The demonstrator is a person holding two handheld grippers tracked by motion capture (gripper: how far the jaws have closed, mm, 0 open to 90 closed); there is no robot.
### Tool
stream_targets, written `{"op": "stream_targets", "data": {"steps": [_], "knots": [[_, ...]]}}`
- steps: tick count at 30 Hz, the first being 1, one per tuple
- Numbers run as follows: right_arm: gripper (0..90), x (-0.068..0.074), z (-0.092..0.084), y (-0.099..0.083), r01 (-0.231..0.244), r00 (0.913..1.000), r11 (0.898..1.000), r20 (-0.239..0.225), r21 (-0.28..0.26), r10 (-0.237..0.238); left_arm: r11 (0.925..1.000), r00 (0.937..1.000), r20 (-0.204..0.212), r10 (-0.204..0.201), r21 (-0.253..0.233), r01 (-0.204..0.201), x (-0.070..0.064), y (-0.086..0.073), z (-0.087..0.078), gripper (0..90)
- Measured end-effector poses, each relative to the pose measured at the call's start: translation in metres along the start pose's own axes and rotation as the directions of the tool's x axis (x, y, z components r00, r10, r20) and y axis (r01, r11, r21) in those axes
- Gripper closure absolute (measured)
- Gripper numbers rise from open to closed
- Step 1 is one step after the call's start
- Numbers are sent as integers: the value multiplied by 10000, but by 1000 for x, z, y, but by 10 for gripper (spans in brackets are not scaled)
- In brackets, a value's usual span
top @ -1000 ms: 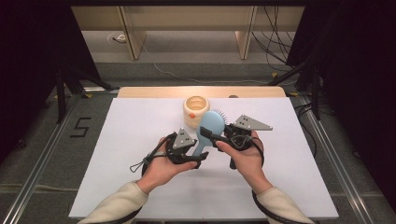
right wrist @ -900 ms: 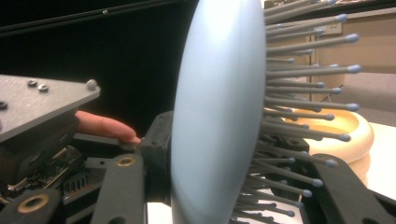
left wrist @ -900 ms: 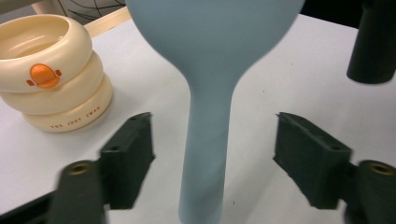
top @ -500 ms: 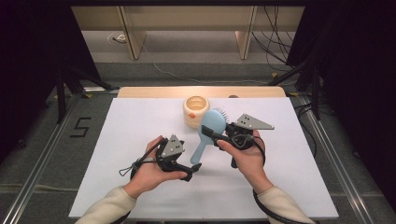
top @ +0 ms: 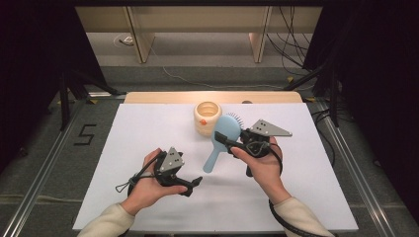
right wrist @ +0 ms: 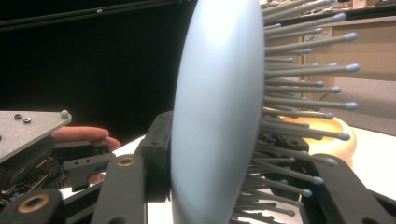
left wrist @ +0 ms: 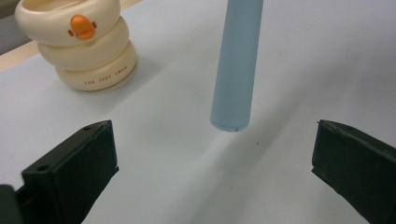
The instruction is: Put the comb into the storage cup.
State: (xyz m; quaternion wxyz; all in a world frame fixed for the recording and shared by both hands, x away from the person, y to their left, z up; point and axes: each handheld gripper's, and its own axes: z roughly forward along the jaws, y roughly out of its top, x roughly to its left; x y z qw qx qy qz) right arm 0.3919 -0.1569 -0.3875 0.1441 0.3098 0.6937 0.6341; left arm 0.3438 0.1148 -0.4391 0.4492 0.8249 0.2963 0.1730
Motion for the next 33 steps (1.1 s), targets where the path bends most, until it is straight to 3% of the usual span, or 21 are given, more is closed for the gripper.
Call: {"op": "stream_targets", "data": {"steps": [12,33], "knots": [[518,-2,-1,1,81,9999,10000,127,-12,-81,9993,9991,-361,-224,-309,213,9,-17,-14,0],[518,-7,-5,8,103,9993,9999,349,-69,-100,9989,9986,-474,-211,-423,191,10,-28,-21,0]]}}
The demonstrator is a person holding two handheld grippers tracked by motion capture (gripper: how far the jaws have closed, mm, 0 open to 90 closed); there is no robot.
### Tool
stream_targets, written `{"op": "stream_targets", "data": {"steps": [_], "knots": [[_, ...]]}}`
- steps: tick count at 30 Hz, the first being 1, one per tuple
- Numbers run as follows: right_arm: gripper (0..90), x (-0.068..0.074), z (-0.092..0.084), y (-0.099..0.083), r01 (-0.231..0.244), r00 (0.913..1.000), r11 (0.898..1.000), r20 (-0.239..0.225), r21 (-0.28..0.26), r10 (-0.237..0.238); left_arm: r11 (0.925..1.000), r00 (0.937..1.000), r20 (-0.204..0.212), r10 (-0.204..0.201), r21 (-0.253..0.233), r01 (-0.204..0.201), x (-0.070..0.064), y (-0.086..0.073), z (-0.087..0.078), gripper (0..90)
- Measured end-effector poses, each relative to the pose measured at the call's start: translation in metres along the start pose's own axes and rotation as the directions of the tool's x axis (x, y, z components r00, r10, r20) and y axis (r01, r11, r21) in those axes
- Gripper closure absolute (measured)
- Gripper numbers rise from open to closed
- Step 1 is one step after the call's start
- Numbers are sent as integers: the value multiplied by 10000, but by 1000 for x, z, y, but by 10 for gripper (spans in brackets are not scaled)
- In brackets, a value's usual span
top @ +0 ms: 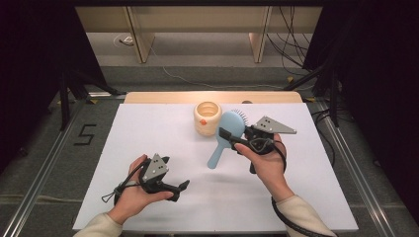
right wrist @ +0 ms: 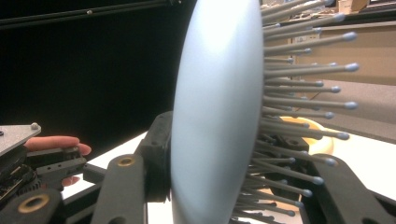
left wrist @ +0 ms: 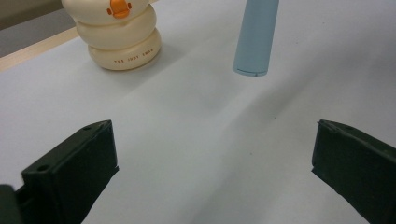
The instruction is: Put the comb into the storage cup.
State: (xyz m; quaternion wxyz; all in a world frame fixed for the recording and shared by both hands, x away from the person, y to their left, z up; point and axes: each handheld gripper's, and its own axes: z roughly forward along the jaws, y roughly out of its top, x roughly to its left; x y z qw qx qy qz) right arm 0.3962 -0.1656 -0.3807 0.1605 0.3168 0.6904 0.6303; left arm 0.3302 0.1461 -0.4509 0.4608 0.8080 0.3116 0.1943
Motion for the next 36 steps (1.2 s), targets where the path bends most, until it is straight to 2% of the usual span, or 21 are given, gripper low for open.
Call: {"op": "stream_targets", "data": {"steps": [14,36], "knots": [[518,-3,1,6,54,9999,10000,97,-46,-53,9998,9997,-135,-189,-68,188,4,-4,-1,0],[518,-7,4,17,134,9995,9997,284,-194,-129,10000,9999,-152,-57,40,58,6,-8,-6,0]]}}
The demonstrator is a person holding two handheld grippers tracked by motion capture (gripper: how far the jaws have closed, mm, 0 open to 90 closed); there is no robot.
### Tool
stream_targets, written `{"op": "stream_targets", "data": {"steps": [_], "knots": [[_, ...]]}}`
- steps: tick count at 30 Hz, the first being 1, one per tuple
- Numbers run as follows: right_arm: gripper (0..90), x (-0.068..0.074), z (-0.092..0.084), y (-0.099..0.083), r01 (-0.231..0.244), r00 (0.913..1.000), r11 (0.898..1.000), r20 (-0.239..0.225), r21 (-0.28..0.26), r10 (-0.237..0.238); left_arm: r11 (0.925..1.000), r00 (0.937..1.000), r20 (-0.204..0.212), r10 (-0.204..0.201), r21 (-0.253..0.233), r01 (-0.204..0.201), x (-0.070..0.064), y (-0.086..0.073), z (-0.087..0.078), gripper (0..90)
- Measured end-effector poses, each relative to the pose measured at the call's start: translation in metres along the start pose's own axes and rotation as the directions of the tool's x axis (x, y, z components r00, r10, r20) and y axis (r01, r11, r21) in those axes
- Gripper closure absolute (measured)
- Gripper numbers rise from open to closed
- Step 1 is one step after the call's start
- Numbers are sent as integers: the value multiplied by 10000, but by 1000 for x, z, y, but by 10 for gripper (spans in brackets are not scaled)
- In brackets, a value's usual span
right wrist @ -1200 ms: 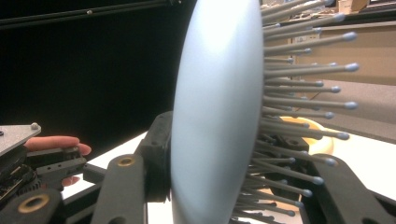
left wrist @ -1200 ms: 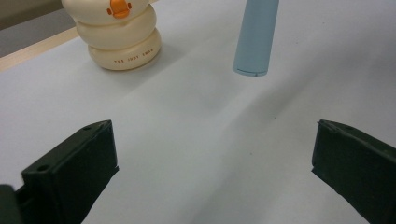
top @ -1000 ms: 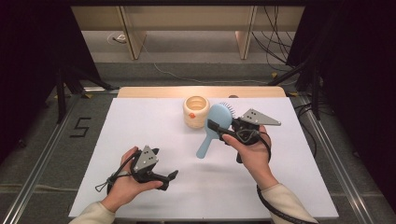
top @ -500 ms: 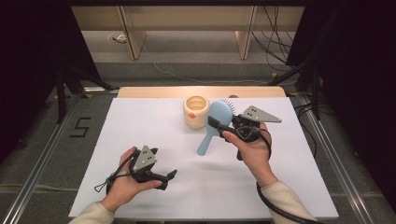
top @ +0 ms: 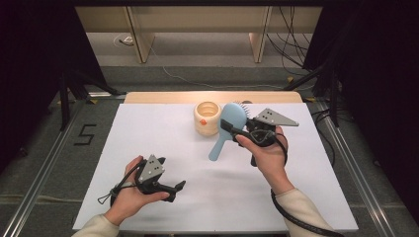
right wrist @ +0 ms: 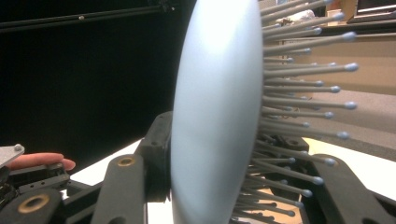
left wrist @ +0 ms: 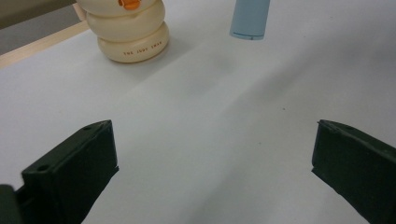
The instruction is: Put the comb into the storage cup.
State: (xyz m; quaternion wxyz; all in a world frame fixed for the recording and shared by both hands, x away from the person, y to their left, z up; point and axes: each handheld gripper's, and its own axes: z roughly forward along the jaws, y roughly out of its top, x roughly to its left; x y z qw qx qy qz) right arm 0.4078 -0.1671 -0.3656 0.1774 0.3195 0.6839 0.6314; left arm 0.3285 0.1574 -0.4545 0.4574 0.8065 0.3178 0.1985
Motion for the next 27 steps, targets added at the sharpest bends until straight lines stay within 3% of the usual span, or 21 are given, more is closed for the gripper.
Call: {"op": "stream_targets", "data": {"steps": [27], "knots": [[518,-6,3,7,16,9998,10000,214,-59,-15,9999,9999,40,-104,64,104,2,-5,-2,0]]}}
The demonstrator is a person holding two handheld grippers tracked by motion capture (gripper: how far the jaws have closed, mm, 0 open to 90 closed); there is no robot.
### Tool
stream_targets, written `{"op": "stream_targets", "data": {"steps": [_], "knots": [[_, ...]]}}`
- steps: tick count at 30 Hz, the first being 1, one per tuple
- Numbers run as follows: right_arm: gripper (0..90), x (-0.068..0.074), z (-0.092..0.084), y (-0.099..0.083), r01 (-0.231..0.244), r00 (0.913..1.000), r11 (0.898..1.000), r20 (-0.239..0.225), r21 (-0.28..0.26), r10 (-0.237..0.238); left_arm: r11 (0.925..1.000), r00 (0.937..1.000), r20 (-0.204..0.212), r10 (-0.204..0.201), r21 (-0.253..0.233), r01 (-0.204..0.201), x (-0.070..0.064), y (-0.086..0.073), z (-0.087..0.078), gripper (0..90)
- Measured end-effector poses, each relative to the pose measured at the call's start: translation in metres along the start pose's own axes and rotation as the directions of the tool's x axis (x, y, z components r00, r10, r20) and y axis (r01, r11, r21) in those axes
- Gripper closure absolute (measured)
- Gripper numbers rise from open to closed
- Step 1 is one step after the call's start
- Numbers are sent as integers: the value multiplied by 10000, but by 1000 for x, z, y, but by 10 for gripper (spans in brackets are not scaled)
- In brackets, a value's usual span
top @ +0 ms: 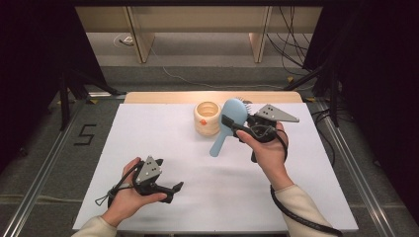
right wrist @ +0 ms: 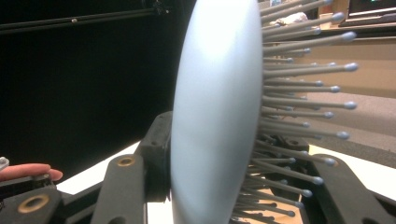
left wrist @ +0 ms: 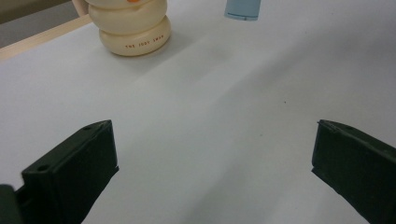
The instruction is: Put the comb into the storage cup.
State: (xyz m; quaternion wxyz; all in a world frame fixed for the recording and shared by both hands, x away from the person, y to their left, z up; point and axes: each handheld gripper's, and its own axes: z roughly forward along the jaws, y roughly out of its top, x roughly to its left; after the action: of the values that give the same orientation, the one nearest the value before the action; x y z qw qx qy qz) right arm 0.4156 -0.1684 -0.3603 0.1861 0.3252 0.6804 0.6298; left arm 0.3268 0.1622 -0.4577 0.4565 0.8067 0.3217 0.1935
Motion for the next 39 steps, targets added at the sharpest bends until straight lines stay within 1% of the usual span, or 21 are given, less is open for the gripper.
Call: {"op": "stream_targets", "data": {"steps": [14,19,26,37,39], "knots": [[518,-2,4,4,20,10000,10000,87,-5,-20,10000,10000,31,-29,-4,29,0,0,1,0],[518,0,6,6,29,10000,10000,72,-16,-29,9999,9999,57,-122,-25,123,1,0,1,0],[517,-1,7,8,98,9999,9999,89,22,-99,9999,9999,-28,-124,-15,124,1,0,1,0],[517,-1,10,11,80,9999,10000,133,44,-81,9998,9998,-57,-183,28,183,2,-1,2,0],[517,-2,10,12,100,9999,9999,134,-22,-99,9998,9999,-38,-168,44,168,2,-1,2,0]]}}
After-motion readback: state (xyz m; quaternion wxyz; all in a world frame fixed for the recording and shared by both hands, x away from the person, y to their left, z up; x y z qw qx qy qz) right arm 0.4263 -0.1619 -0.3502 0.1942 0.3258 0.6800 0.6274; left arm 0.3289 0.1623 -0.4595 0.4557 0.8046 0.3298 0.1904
